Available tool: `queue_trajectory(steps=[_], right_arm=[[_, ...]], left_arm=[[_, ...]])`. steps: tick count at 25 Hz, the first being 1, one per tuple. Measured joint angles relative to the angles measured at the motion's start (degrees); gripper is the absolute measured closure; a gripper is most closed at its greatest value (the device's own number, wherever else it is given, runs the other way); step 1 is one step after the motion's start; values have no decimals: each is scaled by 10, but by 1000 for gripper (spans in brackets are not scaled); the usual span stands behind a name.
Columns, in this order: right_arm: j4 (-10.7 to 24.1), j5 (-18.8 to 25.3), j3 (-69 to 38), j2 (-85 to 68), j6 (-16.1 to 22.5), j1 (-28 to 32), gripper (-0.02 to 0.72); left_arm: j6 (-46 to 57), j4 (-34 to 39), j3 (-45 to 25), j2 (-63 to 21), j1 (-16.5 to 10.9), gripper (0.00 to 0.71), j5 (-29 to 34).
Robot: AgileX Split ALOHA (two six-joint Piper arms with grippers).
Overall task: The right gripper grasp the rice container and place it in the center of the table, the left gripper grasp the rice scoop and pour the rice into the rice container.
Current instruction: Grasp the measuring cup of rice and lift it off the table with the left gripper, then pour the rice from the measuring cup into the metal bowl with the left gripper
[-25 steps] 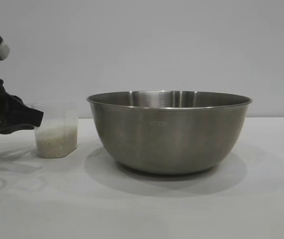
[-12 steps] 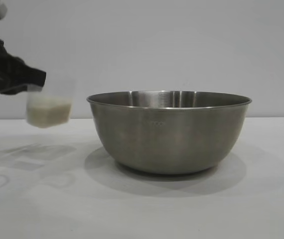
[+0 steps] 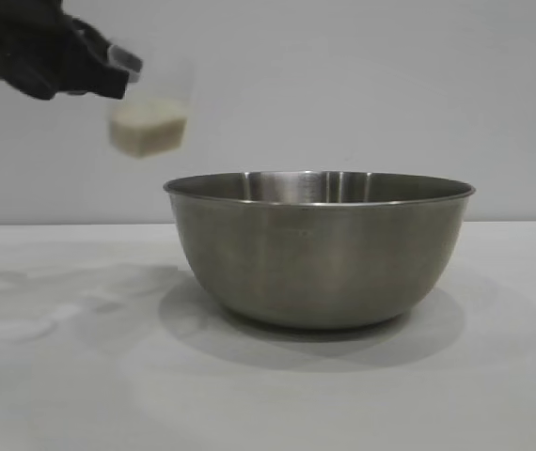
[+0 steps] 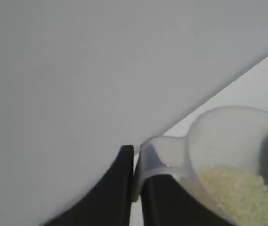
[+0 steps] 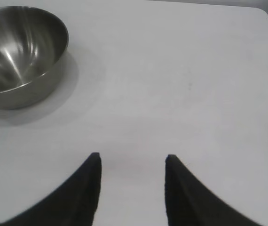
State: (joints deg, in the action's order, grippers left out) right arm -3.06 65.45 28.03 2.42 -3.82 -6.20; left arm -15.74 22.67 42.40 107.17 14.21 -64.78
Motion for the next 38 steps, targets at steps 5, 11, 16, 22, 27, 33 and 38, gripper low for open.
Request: queue_trajectory(steps=[5,11,16,22,27,33,38], right_arm=[[0,0,0,0,0,0,383],[0,0,0,0,0,0,383],[0,0,0,0,0,0,383],[0,0,0,0,0,0,383],[0,0,0,0,0,0,383],[0,0,0,0,0,0,383],[0,0,0,0,0,0,383]], left_arm=[[-103,14,43,0,40,710,0],[-232,51,62,2,81,710,0],[-321,80,65,24,90,710,1],[-397,92,65,29,90,710,8],[-451,100,65,29,90,710,9],[-520,118,65,29,90,710,9],[-564,130,65,29,90,710,4]])
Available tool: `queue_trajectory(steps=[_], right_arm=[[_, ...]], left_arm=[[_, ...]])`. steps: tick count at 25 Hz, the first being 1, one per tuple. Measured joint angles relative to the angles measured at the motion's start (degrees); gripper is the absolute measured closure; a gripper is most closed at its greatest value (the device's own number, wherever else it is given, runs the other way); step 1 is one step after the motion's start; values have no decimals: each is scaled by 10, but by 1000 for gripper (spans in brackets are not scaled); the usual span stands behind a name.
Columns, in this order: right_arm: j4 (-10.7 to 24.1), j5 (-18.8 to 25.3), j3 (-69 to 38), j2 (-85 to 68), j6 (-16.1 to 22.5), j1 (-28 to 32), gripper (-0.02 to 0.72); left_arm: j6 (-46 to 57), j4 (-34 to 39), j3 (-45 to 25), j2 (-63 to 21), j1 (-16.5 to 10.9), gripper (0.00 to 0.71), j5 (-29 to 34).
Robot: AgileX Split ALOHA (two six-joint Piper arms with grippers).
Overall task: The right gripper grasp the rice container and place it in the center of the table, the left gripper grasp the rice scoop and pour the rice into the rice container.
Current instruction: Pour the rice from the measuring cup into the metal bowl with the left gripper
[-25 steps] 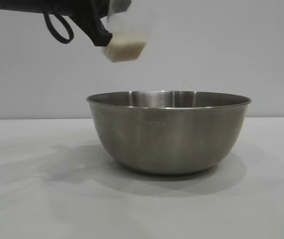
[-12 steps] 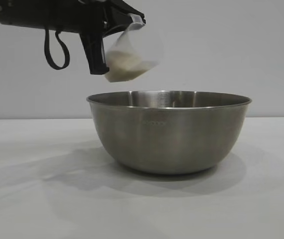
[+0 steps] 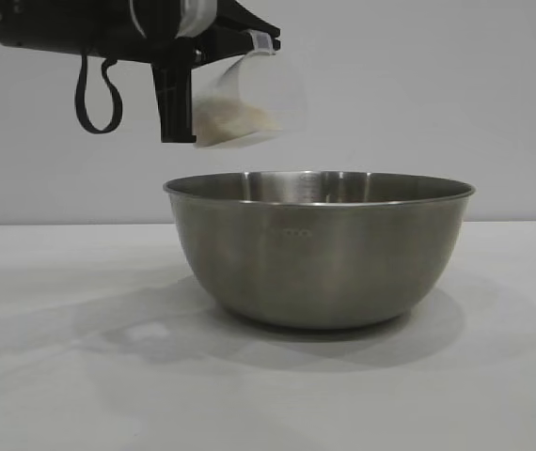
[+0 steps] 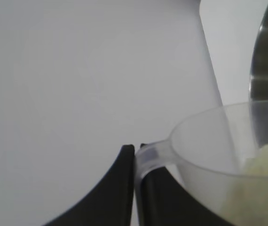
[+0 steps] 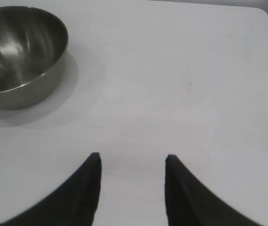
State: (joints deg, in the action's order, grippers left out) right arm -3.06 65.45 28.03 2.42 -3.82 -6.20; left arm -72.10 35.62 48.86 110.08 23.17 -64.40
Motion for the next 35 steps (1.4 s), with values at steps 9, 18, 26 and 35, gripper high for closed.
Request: queue_trajectory(steps=[9,18,26,35], right_arm=[[0,0,0,0,0,0,383],[0,0,0,0,0,0,383],[0,0,0,0,0,0,383],[0,0,0,0,0,0,383]], left_arm=[[-52,20,0,0,0,710,-1],[-127,51,1,0,0,710,2],[-247,73,1,0,0,710,5],[-385,95,1,0,0,710,-6]])
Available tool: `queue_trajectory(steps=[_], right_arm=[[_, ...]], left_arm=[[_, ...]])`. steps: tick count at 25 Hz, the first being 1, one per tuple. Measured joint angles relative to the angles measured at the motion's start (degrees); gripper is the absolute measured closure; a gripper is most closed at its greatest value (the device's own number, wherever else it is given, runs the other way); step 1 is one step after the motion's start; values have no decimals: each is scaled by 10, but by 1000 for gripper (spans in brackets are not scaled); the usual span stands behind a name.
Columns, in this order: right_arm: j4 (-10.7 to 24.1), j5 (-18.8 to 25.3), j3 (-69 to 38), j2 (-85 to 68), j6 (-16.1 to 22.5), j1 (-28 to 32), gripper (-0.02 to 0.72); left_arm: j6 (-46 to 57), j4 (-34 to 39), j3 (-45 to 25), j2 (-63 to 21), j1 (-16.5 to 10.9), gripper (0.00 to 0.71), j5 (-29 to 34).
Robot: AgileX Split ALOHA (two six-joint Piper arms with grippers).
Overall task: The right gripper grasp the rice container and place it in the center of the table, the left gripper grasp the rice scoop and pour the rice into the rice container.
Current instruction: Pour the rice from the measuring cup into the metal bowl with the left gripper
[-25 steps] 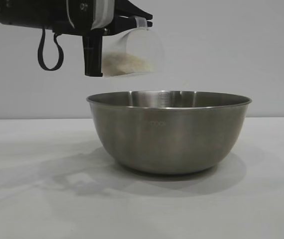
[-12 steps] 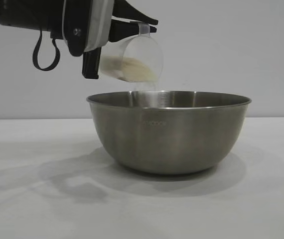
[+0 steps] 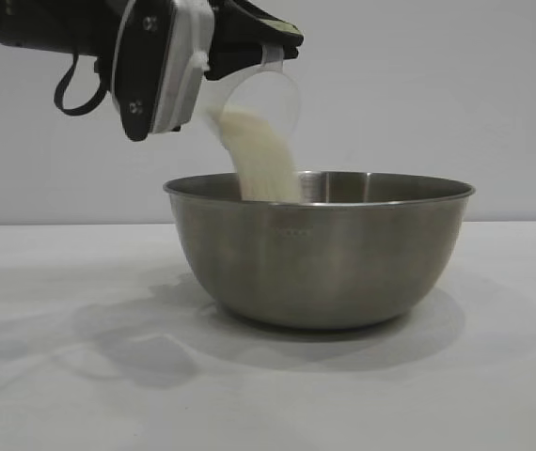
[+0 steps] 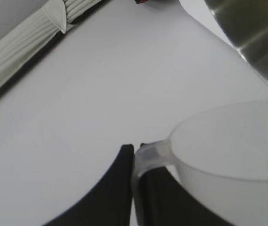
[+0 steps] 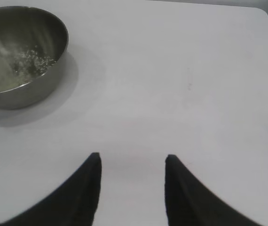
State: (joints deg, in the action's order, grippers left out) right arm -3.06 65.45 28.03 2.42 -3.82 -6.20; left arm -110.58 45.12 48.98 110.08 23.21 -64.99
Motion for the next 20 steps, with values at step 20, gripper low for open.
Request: queue_trajectory(steps=[20], right_arm=[[0,0,0,0,0,0,383]], left_arm=[[443,-117,2,0,0,710,-1]])
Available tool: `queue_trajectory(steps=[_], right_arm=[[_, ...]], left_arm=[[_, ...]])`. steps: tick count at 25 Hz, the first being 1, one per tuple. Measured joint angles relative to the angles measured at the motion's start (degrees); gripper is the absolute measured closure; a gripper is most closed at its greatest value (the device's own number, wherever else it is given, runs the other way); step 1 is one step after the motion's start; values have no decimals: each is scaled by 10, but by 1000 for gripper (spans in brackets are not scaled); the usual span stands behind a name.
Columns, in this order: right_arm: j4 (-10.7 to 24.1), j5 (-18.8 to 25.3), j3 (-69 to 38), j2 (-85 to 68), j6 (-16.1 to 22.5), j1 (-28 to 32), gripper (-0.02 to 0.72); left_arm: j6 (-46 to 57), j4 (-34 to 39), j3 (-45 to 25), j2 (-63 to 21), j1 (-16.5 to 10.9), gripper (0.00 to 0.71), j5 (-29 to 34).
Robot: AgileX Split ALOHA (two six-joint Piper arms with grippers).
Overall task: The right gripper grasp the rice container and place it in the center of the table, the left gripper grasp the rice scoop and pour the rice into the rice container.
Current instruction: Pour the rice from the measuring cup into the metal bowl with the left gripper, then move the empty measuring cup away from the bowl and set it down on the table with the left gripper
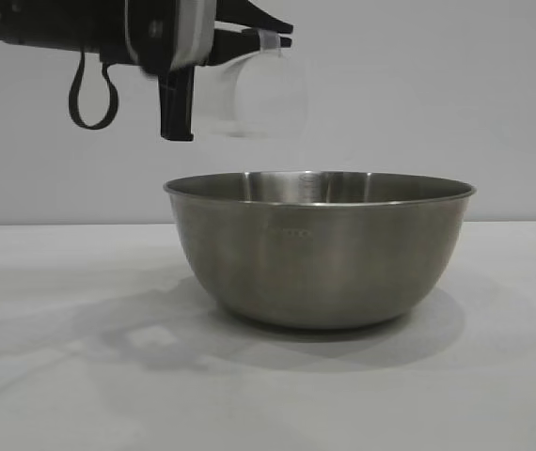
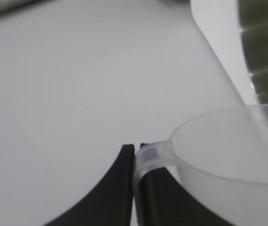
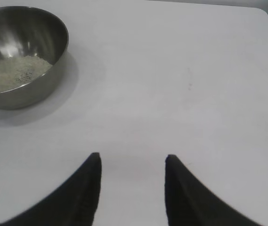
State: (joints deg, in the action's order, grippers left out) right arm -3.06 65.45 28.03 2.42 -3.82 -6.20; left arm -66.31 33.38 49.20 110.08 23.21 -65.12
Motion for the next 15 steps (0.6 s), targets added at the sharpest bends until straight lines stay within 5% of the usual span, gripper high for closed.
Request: queue_trajectory(steps=[8,15], right_arm=[[0,0,0,0,0,0,383],[0,0,0,0,0,0,383]], left_arm=[[431,-266,0,0,0,710,0],[552,-401,-33,0,-6,710,0]])
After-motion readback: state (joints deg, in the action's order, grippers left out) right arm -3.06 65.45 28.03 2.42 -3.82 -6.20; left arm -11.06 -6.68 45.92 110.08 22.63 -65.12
